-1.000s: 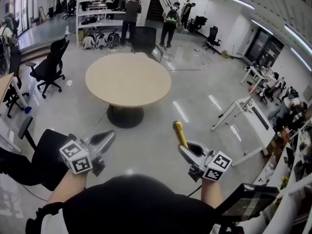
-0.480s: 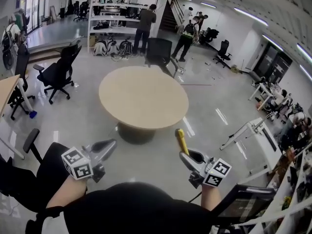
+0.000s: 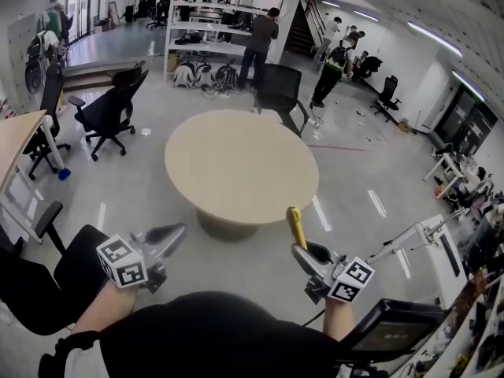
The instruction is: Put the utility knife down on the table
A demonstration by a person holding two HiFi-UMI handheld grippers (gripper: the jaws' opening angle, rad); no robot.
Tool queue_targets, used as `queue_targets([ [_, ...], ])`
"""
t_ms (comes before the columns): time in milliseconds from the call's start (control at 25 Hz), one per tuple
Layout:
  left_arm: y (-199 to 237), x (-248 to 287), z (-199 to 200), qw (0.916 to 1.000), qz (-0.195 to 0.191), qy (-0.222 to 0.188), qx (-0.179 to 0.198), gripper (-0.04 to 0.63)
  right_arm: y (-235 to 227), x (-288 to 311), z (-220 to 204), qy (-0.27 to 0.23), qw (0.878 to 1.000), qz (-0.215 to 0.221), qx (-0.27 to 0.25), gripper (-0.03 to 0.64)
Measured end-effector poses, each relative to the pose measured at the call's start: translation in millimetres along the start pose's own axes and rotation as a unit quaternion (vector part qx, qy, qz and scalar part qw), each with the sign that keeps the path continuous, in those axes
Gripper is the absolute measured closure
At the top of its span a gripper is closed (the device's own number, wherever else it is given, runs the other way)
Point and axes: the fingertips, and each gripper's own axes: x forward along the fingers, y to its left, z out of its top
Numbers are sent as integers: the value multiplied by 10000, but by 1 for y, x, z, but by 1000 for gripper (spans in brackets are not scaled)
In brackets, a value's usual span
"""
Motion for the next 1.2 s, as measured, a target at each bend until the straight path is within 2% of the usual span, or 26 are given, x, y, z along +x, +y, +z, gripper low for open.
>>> queue_targets([
  [320, -13, 128, -6, 9995, 295, -139, 12, 597, -129, -49, 28, -21, 9993, 343, -153, 543],
  [480, -22, 181, -11, 9993, 367, -91, 6, 597, -179, -72, 30, -37, 9991, 415, -96, 543],
  [640, -16, 211, -14, 9990, 450, -55, -56, 597, -213, -75, 31, -9, 9989, 472, -25, 543],
  [880, 26, 233, -21, 9987, 465, -10, -215, 597, -243, -47, 25, 146, 9987, 483, 19, 543],
  [1040, 69, 244, -19, 9993, 257, -34, -268, 597, -259, -10, 24, 214, 9991, 352, -18, 543],
  [1200, 133, 260, -2, 9997, -96, -29, -208, 597, -278, 41, 33, 245, 9996, 58, -133, 543],
])
